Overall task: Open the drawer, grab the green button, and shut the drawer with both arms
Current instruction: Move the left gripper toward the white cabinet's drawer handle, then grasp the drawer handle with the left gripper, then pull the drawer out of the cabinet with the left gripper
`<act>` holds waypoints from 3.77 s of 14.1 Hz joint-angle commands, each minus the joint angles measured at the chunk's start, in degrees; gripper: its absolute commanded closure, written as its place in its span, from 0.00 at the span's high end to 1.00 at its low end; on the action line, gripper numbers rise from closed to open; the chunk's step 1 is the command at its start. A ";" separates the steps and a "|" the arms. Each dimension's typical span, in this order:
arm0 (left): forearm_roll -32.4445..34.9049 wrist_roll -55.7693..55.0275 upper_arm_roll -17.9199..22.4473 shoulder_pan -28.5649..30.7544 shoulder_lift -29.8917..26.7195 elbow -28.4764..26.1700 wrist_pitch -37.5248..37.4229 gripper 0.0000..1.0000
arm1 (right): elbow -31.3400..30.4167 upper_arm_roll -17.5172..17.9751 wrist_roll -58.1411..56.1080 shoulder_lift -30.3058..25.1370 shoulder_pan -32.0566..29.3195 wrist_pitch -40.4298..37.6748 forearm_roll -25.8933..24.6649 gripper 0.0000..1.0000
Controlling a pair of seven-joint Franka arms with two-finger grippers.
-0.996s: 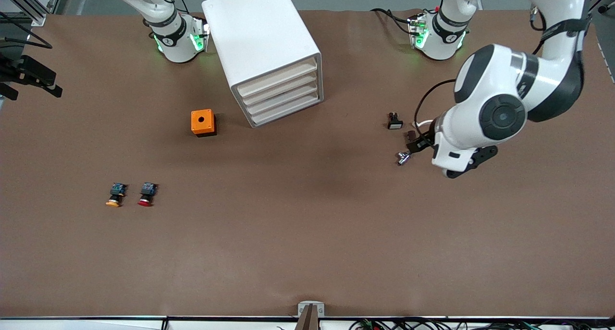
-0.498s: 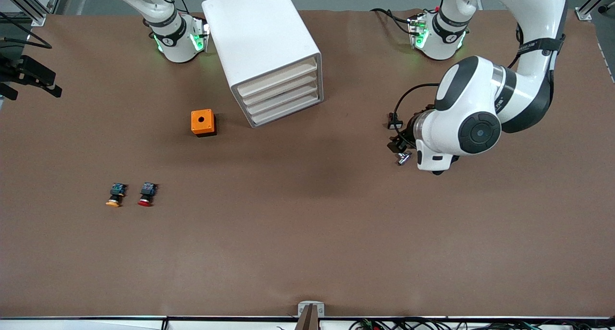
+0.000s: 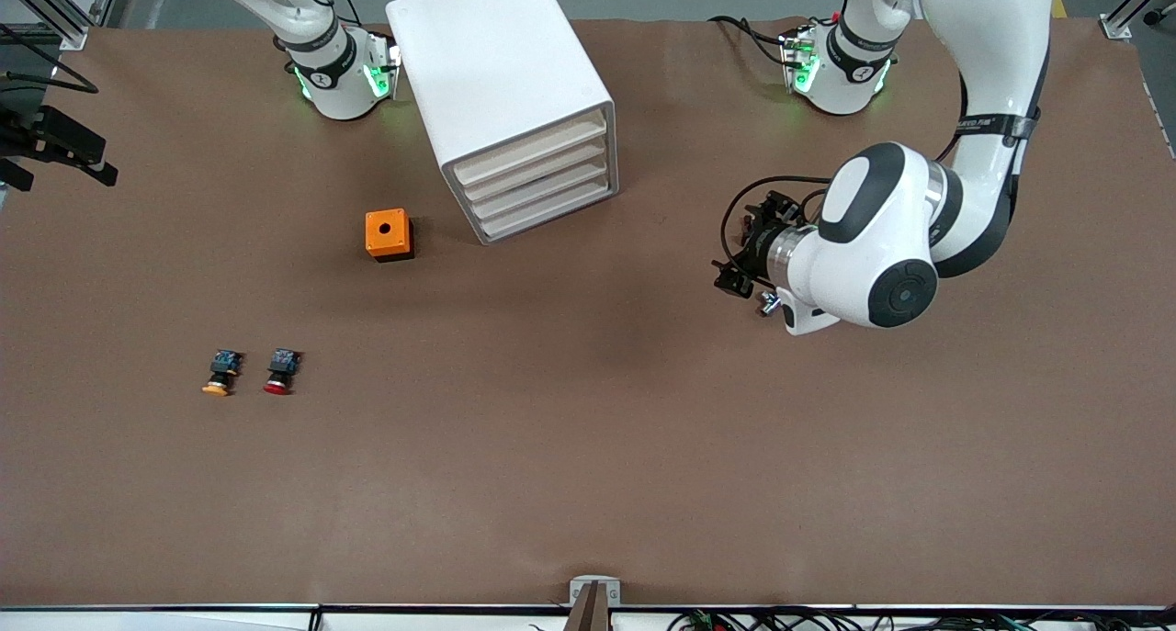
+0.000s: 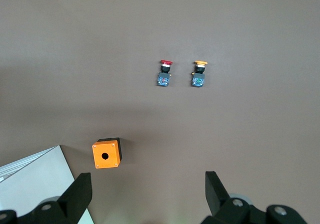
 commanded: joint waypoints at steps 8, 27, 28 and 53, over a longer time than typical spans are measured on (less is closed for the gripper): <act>-15.33 -20.32 0.05 -1.26 10.34 1.11 -6.45 1.00 | -1.12 -0.03 3.40 -1.37 0.11 -0.87 -0.61 1.00; -35.39 -35.82 0.14 -16.20 27.23 3.13 6.11 0.61 | -1.12 0.15 3.31 -1.28 0.37 -0.78 -0.61 1.00; -35.39 -36.96 0.05 -16.82 27.32 3.13 6.20 0.61 | -1.12 0.15 3.31 -1.28 0.46 -0.78 -0.61 1.00; -36.27 -34.34 6.64 -11.56 28.81 10.16 7.08 0.42 | 1.61 -0.21 2.34 5.48 -0.77 0.36 -0.96 1.00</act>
